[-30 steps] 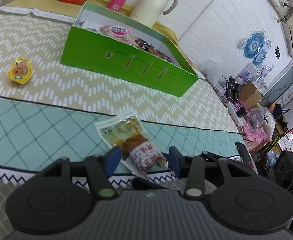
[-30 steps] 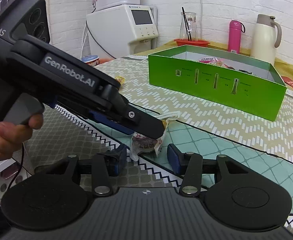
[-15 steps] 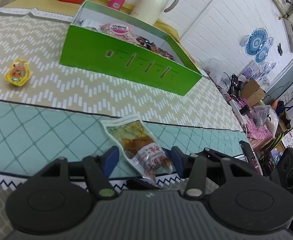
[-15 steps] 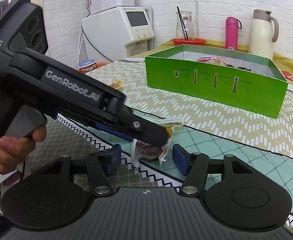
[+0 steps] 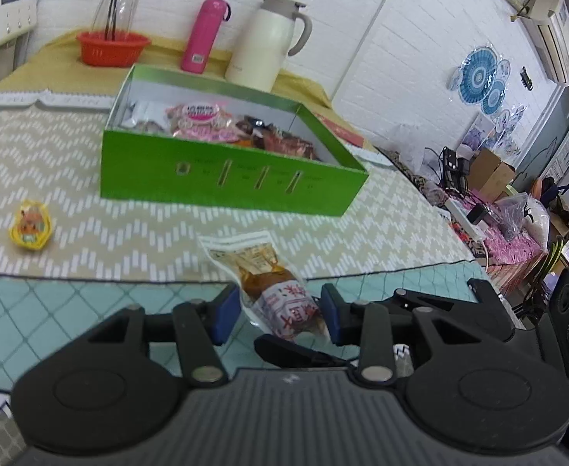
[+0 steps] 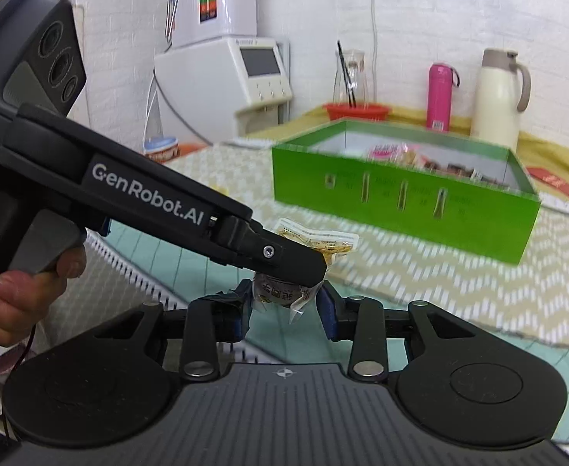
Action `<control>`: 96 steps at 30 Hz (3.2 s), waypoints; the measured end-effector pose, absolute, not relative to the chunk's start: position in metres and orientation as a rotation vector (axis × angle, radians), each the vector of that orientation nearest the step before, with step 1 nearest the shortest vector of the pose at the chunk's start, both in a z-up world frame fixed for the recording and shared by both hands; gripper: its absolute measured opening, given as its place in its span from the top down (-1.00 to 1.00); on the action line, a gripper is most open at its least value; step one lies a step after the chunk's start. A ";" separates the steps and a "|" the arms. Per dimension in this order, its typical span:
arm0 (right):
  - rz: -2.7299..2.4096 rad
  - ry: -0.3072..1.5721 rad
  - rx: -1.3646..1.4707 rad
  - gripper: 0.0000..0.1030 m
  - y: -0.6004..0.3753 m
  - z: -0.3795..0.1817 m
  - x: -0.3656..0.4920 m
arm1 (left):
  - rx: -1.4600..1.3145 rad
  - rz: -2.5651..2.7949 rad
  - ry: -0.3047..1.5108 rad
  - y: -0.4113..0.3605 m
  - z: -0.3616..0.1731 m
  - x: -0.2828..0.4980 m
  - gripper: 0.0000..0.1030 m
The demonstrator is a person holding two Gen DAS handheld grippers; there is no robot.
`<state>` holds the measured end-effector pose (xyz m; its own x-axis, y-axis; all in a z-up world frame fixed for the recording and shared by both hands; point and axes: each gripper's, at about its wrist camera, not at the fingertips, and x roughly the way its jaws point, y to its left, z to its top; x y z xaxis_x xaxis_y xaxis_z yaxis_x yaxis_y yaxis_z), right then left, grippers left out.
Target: Organize snacks
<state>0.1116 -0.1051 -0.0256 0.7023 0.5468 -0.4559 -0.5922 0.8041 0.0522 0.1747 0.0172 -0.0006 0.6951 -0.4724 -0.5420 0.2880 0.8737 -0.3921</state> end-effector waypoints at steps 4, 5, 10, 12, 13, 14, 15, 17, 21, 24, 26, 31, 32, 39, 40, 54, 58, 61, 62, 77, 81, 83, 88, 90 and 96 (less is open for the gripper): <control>0.624 0.414 -0.062 -0.23 -0.108 -0.006 0.126 | -0.272 -0.426 0.607 0.016 0.023 0.186 0.30; 0.624 0.404 -0.046 -0.23 -0.110 -0.002 0.131 | -0.270 -0.422 0.594 0.016 0.028 0.190 0.30; 0.606 0.382 0.002 -0.23 -0.110 0.009 0.159 | -0.277 -0.419 0.561 0.018 0.040 0.218 0.33; 0.586 0.366 -0.006 -0.23 -0.109 0.012 0.169 | -0.286 -0.428 0.549 0.019 0.043 0.231 0.33; 0.576 0.356 -0.015 -0.23 -0.109 0.013 0.175 | -0.283 -0.435 0.547 0.018 0.043 0.238 0.33; 0.564 0.349 -0.024 -0.23 -0.109 0.014 0.180 | -0.286 -0.439 0.544 0.017 0.043 0.245 0.33; 0.556 0.346 -0.029 -0.23 -0.109 0.014 0.186 | -0.291 -0.440 0.544 0.017 0.043 0.252 0.33; 0.541 0.343 -0.036 -0.23 -0.111 0.014 0.198 | -0.299 -0.442 0.546 0.016 0.042 0.267 0.33; 0.526 0.339 -0.047 -0.24 -0.116 0.011 0.218 | -0.311 -0.451 0.549 0.013 0.039 0.291 0.33; 0.520 0.346 -0.045 -0.24 -0.118 0.009 0.232 | -0.319 -0.452 0.554 0.011 0.035 0.308 0.32; 0.522 0.358 -0.033 -0.24 -0.119 0.005 0.242 | -0.329 -0.448 0.565 0.012 0.030 0.318 0.32; 0.541 0.380 -0.038 -0.45 -0.119 -0.003 0.254 | -0.315 -0.422 0.572 0.012 0.019 0.330 -0.14; 0.545 0.369 -0.047 -0.65 -0.119 -0.004 0.253 | -0.312 -0.401 0.554 0.013 0.018 0.328 -0.27; 0.497 0.311 -0.075 -1.00 -0.124 -0.006 0.242 | -0.234 -0.248 0.496 0.016 0.022 0.314 -0.70; 0.495 0.317 -0.065 -1.00 -0.126 -0.006 0.241 | -0.231 -0.235 0.496 0.017 0.022 0.312 -0.70; 0.454 0.312 -0.043 -1.00 -0.130 0.013 0.207 | -0.206 -0.186 0.461 0.023 0.042 0.264 -0.70; 0.457 0.304 -0.062 -1.00 -0.124 0.018 0.194 | -0.203 -0.185 0.447 0.026 0.049 0.244 -0.70; 0.463 0.309 -0.077 -1.00 -0.118 0.021 0.184 | -0.206 -0.180 0.451 0.033 0.054 0.228 -0.70; 0.464 0.318 -0.080 -1.00 -0.116 0.021 0.180 | -0.208 -0.182 0.457 0.037 0.055 0.222 -0.70; 0.717 0.591 -0.133 -1.00 -0.059 -0.020 0.151 | -0.301 -0.057 0.618 0.146 -0.001 0.179 -0.69; 0.731 0.627 -0.115 -1.00 -0.039 -0.025 0.158 | -0.369 -0.077 0.631 0.162 -0.008 0.190 -0.68; 0.735 0.634 -0.102 -1.00 -0.029 -0.027 0.163 | -0.358 -0.101 0.645 0.162 -0.011 0.198 -0.61; 0.764 0.663 -0.067 -1.00 0.000 -0.031 0.178 | -0.372 -0.151 0.722 0.166 -0.023 0.220 0.08; 0.769 0.670 -0.066 -0.95 0.010 -0.032 0.184 | -0.373 -0.149 0.729 0.170 -0.026 0.225 0.09; 0.779 0.672 -0.058 -0.52 0.034 -0.034 0.199 | -0.393 -0.198 0.744 0.173 -0.030 0.238 0.34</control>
